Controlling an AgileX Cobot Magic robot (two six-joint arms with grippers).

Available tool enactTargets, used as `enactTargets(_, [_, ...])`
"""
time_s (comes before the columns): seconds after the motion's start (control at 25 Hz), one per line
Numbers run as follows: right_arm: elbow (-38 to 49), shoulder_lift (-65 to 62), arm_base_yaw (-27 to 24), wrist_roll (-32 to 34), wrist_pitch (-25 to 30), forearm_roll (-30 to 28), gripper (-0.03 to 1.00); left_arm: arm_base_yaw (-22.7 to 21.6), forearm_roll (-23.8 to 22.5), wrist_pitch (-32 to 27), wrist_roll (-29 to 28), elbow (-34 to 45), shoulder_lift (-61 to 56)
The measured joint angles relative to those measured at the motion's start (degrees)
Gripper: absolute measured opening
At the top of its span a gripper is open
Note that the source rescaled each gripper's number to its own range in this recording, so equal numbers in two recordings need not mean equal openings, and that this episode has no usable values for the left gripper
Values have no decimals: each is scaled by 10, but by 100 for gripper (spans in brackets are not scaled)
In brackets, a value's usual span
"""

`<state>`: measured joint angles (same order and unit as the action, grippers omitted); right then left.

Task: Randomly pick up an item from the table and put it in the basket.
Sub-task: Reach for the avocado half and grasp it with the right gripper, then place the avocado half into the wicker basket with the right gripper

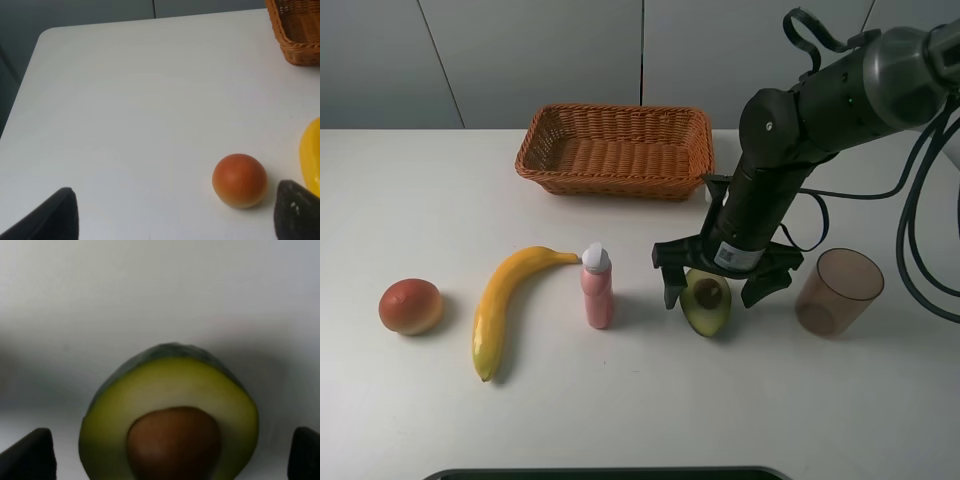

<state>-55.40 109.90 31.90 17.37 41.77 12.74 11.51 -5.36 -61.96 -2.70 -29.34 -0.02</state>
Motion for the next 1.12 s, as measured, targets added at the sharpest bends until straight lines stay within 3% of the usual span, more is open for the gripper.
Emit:
enactTargets(0.72, [-3,29,0,-7,-24,16,100,0,0,0,0,0,0])
enactTargets(0.76, [-3,29,0,-7,-24,16,96,0,0,0,0,0,0])
enactTargets(0.8, [-3,29,0,-7,-24,16,82,0,0,0,0,0,0])
enactTargets(0.84, [-3,30,0,-7,-25,16,62,0,0,0,0,0,0])
enactTargets(0.92, [-3,32,0,-7,-25,16,0,0,0,0,0,0,0])
enactTargets(1.12, [-3,32,0,-14,-24,16,1,0,0,0,0,0,0])
